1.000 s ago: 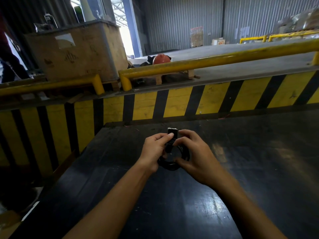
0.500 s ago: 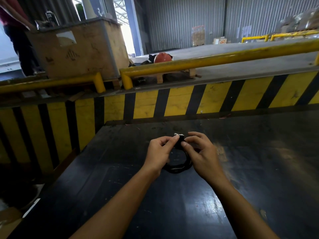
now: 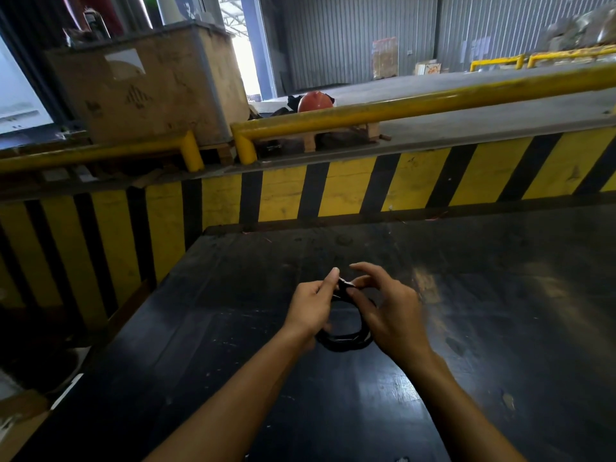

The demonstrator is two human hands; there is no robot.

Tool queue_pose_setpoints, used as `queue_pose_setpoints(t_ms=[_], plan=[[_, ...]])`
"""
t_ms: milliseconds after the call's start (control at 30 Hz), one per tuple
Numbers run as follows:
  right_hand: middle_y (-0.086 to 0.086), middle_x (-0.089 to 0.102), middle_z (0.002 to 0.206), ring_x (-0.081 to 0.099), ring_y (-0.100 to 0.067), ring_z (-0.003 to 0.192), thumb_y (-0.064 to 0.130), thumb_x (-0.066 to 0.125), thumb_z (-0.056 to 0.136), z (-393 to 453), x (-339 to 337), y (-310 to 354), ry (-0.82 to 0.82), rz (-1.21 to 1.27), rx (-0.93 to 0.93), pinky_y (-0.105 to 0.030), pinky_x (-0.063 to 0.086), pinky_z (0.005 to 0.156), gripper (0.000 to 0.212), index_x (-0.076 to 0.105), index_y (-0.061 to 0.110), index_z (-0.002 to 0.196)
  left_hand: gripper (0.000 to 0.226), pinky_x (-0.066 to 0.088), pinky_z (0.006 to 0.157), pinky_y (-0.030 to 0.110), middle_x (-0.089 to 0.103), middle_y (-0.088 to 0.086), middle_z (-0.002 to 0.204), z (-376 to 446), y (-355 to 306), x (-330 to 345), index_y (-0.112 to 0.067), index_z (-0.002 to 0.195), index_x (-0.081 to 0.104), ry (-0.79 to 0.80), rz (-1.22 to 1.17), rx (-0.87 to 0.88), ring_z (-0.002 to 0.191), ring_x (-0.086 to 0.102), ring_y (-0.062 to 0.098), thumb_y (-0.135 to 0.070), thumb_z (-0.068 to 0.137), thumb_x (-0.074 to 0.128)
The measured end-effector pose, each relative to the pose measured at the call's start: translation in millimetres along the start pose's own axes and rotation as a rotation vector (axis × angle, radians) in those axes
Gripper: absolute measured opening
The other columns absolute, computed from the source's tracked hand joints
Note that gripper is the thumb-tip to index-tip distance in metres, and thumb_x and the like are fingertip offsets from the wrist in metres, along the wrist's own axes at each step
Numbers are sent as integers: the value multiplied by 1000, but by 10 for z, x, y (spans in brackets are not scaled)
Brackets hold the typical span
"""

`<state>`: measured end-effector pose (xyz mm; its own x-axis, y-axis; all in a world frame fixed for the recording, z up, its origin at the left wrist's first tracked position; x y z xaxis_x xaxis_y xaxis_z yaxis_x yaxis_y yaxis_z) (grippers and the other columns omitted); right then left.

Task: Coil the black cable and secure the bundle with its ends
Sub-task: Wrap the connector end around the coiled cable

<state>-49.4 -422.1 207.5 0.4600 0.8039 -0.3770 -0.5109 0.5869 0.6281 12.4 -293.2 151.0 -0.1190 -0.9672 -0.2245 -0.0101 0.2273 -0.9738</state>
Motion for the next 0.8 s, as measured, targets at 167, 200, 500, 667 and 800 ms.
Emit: queue_pose_setpoints(t_ms=[167, 200, 500, 667, 800], plan=[[1, 74, 87, 54, -8, 91, 8, 73, 74, -145, 139, 122, 60, -129, -164, -20, 42, 77, 33, 67, 17, 105, 42, 30, 38, 23, 34, 1, 54, 63, 211, -80, -7, 77, 57, -11, -46, -150, 39, 31, 11, -46, 91, 52], [2, 74, 88, 54, -7, 92, 8, 73, 73, -167, 172, 112, 77, -143, -174, -17, 41, 80, 33, 68, 17, 104, 42, 29, 37, 23, 34, 1, 53, 71, 241, -94, -8, 71, 55, -17, -50, -169, 38, 30, 12, -45, 90, 53], [3, 70, 93, 67, -9, 94, 25, 74, 76, -277, 341, -432, 168, 394, 389, -27, 54, 85, 36, 58, 31, 108, 39, 29, 40, 23, 41, 1, 54, 64, 384, -112, -7, 76, 67, 13, -74, -123, 46, 37, 10, -43, 88, 58], [-6, 74, 81, 70, -18, 76, 26, 73, 77, -482, 652, -545, 317, 303, 512, -50, 56, 77, 18, 69, 20, 93, 51, 31, 39, 22, 50, 13, 65, 22, 460, -120, 7, 85, 67, 56, -21, -55, 59, 46, 22, -43, 88, 58], [-5, 71, 72, 68, -14, 62, 17, 73, 78, -616, 692, -518, 270, 244, 545, -37, 57, 64, 14, 69, 12, 91, 52, 37, 45, 25, 49, 9, 62, -36, 636, -134, 7, 90, 66, 135, -67, -120, 52, 45, 16, -44, 86, 61]])
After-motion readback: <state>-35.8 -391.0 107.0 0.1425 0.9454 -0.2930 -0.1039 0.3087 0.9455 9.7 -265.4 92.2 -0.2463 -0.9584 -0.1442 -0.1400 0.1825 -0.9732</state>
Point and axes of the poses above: each hand's wrist, its own z-axis towards the middle knuckle, its own x-axis out of the palm, y = z × x, the point moved 10 cm from there along z, towards the middle knuckle
